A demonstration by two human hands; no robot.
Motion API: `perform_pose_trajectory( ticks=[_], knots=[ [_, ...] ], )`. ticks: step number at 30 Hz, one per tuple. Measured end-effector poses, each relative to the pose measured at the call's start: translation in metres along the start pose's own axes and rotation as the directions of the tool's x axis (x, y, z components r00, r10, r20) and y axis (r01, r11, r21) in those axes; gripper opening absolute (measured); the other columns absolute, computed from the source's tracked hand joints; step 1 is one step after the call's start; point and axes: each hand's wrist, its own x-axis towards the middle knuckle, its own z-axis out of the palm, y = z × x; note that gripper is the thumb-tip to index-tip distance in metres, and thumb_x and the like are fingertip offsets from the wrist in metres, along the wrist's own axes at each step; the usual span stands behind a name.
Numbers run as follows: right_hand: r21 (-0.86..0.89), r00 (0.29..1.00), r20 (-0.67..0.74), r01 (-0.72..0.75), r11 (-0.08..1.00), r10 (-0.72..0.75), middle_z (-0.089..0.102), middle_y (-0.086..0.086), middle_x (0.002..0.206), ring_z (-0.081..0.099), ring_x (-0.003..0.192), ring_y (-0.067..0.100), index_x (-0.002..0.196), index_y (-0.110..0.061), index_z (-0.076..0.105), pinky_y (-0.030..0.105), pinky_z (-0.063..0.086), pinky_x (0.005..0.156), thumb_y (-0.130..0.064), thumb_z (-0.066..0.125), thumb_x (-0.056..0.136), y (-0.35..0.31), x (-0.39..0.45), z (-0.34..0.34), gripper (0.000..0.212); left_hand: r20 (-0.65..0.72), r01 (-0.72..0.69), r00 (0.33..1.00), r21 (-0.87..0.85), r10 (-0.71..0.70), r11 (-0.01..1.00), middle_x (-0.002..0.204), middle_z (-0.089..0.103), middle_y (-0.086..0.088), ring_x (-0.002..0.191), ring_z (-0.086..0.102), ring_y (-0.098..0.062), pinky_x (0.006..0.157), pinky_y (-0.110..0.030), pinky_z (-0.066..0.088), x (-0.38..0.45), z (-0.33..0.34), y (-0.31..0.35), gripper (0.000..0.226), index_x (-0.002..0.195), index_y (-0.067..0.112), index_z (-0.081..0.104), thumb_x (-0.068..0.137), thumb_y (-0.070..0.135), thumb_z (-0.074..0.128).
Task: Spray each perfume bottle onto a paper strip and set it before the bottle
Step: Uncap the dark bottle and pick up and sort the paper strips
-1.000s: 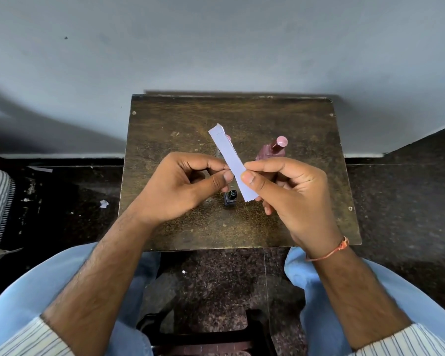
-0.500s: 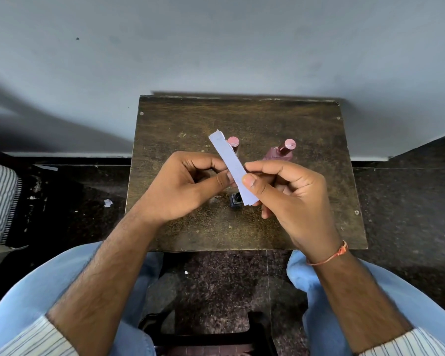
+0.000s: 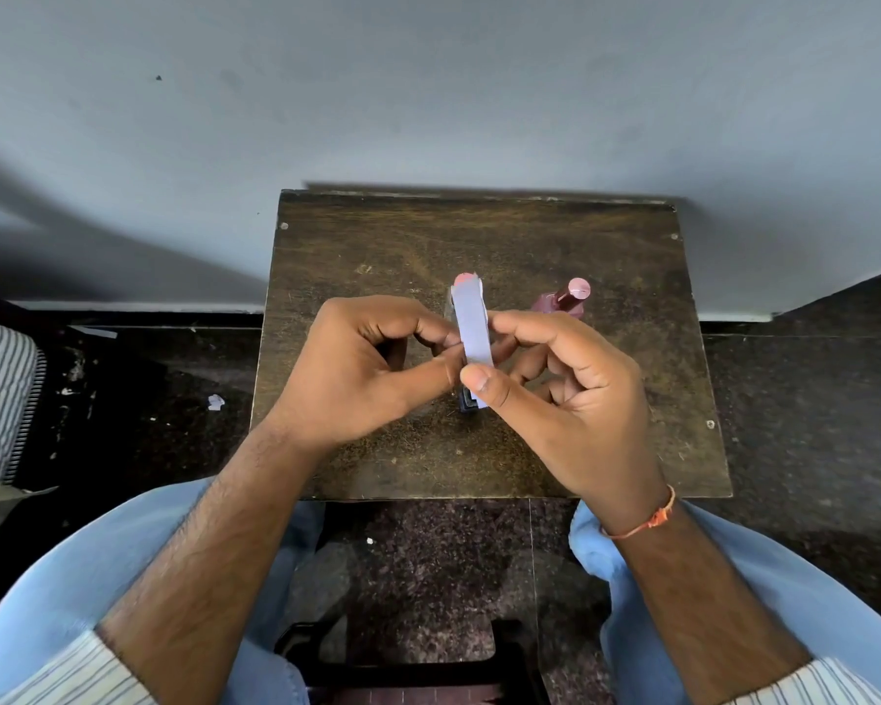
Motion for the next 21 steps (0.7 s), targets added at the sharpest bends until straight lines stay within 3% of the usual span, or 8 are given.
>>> perform_pose_trajectory(
  ticks=[3,7,11,14,17,21],
  knots=[
    [0.023,0.999,-0.038,-0.001,1.000,0.002,0.079,-0.002,0.104,0.072,0.070,0.029,0.126,-0.016,0.075,0.055,0.057,0.049,-0.024,0.088,0.088,0.000,-0.001,0.002,0.041,-0.051,-0.026,0.998,0.017,0.027,1.000,0.079,0.079,0.007,0.043,0.039,-0.021,0.047,-0.023,0.029,0.000,-0.001,-0.001,0.015,0.091,0.009,0.084,0.090,0.024,0.083],
    [0.029,0.999,-0.042,0.026,0.999,-0.024,0.080,-0.003,0.104,0.073,0.070,0.030,0.124,-0.021,0.074,0.055,0.056,0.050,-0.024,0.087,0.088,-0.002,0.000,0.002,0.038,-0.069,-0.061,0.995,0.072,0.066,0.996,0.081,0.080,0.003,0.044,0.044,-0.028,0.044,-0.028,0.031,-0.001,0.000,-0.001,0.009,0.089,0.008,0.083,0.090,0.017,0.086],
    [0.029,0.999,-0.040,0.026,0.999,-0.025,0.081,-0.004,0.104,0.070,0.068,0.032,0.122,-0.019,0.075,0.054,0.055,0.051,-0.021,0.089,0.089,-0.006,-0.002,0.004,0.036,-0.110,-0.082,0.990,0.106,0.093,0.991,0.082,0.079,0.002,0.048,0.040,-0.002,0.048,-0.018,0.030,-0.001,-0.001,-0.001,0.006,0.089,0.005,0.083,0.088,0.009,0.088],
    [0.046,0.999,-0.032,-0.014,0.999,0.015,0.082,-0.005,0.101,0.069,0.068,0.025,0.118,-0.014,0.077,0.053,0.056,0.055,-0.023,0.088,0.089,-0.010,-0.004,0.006,0.032,-0.102,-0.125,0.985,0.156,0.141,0.980,0.083,0.078,0.003,0.053,0.046,0.005,0.051,-0.014,0.031,-0.001,-0.001,0.000,0.007,0.090,0.007,0.084,0.089,0.012,0.089],
    [0.052,0.998,-0.030,-0.054,0.997,0.055,0.082,-0.003,0.101,0.068,0.068,0.031,0.115,-0.012,0.079,0.055,0.057,0.057,-0.025,0.087,0.089,-0.012,-0.003,0.006,0.030,-0.087,-0.193,0.971,0.258,0.222,0.947,0.088,0.079,0.001,0.067,0.057,0.017,0.063,-0.002,0.037,0.000,-0.001,0.000,0.011,0.092,0.001,0.084,0.090,0.011,0.086],
    [0.049,0.996,-0.035,-0.083,0.995,0.085,0.082,-0.007,0.094,0.067,0.066,0.029,0.111,-0.019,0.080,0.053,0.058,0.059,-0.024,0.085,0.090,-0.014,-0.002,0.007,0.022,-0.082,-0.229,0.958,0.353,0.274,0.907,0.092,0.076,0.002,0.078,0.057,0.026,0.072,0.002,0.039,0.000,0.000,0.000,0.011,0.093,0.000,0.083,0.091,0.011,0.085]
  ],
)
